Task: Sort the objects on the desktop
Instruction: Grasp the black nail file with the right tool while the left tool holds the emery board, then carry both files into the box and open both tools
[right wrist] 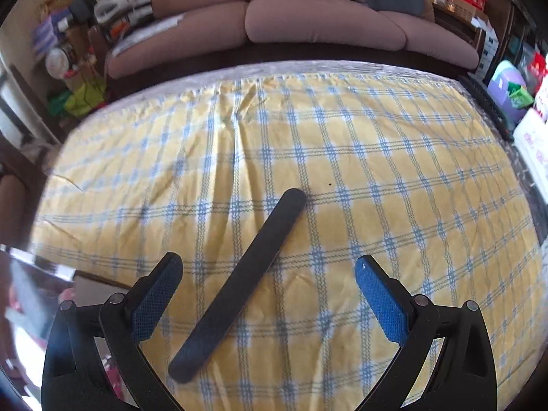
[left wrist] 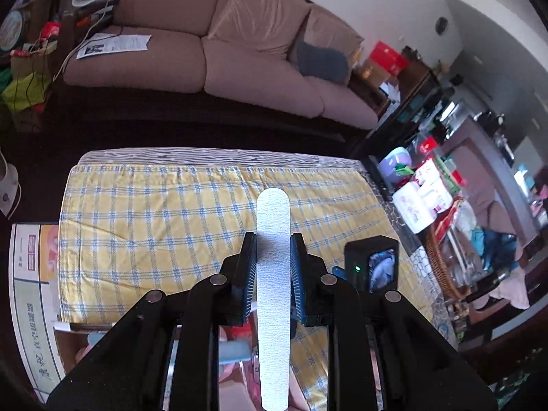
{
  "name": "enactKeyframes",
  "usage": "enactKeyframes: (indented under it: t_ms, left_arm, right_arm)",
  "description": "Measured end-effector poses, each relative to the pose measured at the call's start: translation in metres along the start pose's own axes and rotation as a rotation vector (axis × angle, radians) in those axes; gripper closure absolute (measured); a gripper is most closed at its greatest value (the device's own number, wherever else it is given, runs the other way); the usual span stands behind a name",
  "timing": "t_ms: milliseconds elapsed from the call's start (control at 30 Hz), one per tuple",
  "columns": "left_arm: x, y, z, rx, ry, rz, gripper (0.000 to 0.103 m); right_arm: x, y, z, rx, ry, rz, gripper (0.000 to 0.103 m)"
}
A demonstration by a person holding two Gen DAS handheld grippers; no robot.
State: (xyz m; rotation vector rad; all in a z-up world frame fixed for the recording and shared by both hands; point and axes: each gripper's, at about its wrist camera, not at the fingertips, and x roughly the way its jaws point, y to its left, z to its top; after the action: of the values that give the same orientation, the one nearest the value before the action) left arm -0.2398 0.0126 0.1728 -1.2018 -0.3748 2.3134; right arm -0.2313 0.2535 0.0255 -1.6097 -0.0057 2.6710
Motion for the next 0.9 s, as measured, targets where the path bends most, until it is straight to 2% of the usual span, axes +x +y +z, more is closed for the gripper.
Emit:
enactKeyframes:
  t_ms: [33,100,133,167,200,267,333,433,533,633,800,900]
  left_arm:
    - [-0.01,0.008,-0.004,-0.012,-0.007,-0.003,0.085]
    - [-0.024,0.022,-0.014,-0.04,-0.013,-0.017,0.085]
    - [-0.031,0.029,-0.02,-0.049,-0.014,-0.017,0.085]
    - [-0.039,0.035,-0.027,-0.056,-0.014,-0.016,0.085]
    - [-0.046,0.041,-0.032,-0.064,-0.016,-0.013,0.085]
    - [-0.055,0.053,-0.044,-0.078,-0.008,-0.013,0.085]
    - [-0.064,0.063,-0.055,-0.084,-0.002,-0.007,0.085]
    - [-0.075,0.078,-0.065,-0.113,-0.005,0.008,0.085]
    - [-0.087,0.093,-0.08,-0.169,-0.032,0.017,0.085]
    - [-0.096,0.111,-0.102,-0.267,-0.09,0.007,0.085]
    - [-0.101,0.14,-0.144,-0.451,-0.18,-0.025,0.085]
    - [-0.103,0.15,-0.159,-0.497,-0.188,-0.028,0.085]
  right_arm:
    - [0.007,0.001,-0.001,0.009,0.026,-0.016,0.003]
    - [0.018,0.003,-0.006,0.002,0.065,0.01,0.018]
    - [0.014,0.006,-0.009,-0.025,0.025,0.005,0.023]
    - [0.011,0.009,-0.01,-0.052,0.01,0.022,0.041]
    - [0.008,0.012,-0.011,-0.079,0.005,0.041,0.065]
    - [0.002,0.017,-0.012,-0.127,0.013,0.046,0.083]
    - [-0.001,0.017,-0.014,-0.162,0.025,0.055,0.085]
    - [-0.019,-0.001,-0.017,-0.104,0.003,0.142,0.085]
    - [-0.046,-0.001,-0.018,-0.122,-0.045,0.194,0.085]
    - [-0.088,0.01,-0.02,-0.195,-0.119,0.274,0.085]
    - [-0.151,0.082,-0.036,-0.487,-0.209,0.418,0.085]
    - [-0.165,0.139,-0.06,-0.719,-0.241,0.438,0.085]
